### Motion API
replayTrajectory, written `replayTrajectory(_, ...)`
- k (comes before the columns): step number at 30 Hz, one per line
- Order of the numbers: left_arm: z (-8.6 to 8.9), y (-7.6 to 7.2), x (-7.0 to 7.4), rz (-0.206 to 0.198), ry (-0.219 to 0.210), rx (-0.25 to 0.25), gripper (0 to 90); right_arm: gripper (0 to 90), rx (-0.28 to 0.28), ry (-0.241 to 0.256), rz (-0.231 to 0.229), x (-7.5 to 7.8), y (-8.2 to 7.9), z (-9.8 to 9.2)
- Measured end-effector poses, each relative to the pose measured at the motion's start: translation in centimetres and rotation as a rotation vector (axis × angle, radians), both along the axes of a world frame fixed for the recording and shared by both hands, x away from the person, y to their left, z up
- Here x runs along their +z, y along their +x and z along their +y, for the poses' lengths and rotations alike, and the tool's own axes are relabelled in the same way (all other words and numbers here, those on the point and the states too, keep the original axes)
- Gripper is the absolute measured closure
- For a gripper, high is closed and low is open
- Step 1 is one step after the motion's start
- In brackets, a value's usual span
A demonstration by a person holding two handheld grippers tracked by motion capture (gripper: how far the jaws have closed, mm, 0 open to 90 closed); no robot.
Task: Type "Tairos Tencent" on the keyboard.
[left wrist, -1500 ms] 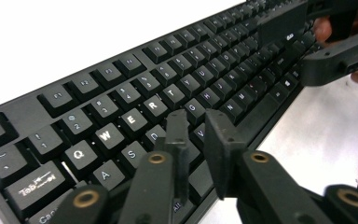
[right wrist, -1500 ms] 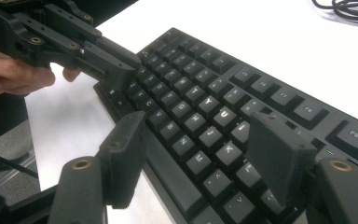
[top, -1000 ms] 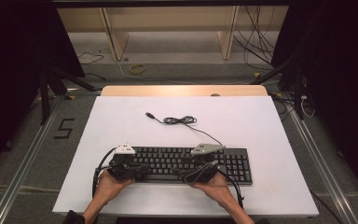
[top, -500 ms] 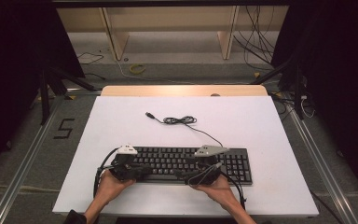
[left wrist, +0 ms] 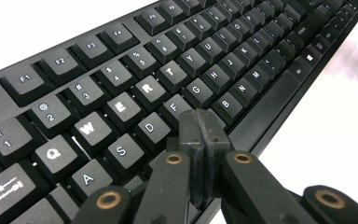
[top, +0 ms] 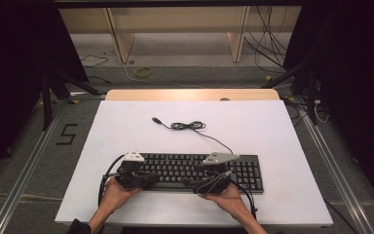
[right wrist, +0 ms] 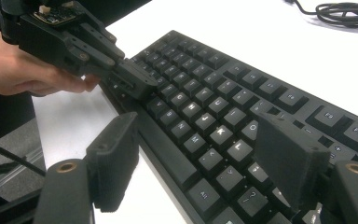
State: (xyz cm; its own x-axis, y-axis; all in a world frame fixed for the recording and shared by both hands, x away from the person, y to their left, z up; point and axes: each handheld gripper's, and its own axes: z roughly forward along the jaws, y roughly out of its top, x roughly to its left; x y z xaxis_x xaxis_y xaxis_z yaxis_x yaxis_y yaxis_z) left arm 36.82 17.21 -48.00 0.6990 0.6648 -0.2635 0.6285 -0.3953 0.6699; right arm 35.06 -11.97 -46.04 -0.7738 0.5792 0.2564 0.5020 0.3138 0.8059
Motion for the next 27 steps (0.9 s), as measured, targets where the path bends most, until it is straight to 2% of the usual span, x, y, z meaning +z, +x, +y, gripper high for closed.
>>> replayTrajectory(6,0.1,0.1,-0.1,0.008,-0.006,-0.006,89.2,31.5,-0.001,-0.003,0.002,0.0,0.0,0.0)
replayTrajectory(9,0.0,0.0,0.1,-0.004,-0.002,-0.004,89.1,31.5,-0.003,-0.003,0.001,0.0,0.0,0.0)
replayTrajectory(15,0.2,0.0,0.4,-0.023,-0.039,0.003,84.6,31.5,-0.006,0.002,0.0,0.0,0.1,-0.1)
replayTrajectory(21,0.6,-0.1,1.0,-0.047,-0.086,0.025,76.4,31.5,-0.008,0.004,-0.003,0.1,0.0,-0.1)
replayTrajectory(27,1.0,0.2,1.3,-0.055,-0.119,0.055,59.0,31.5,-0.005,0.007,-0.002,0.1,0.0,-0.1)
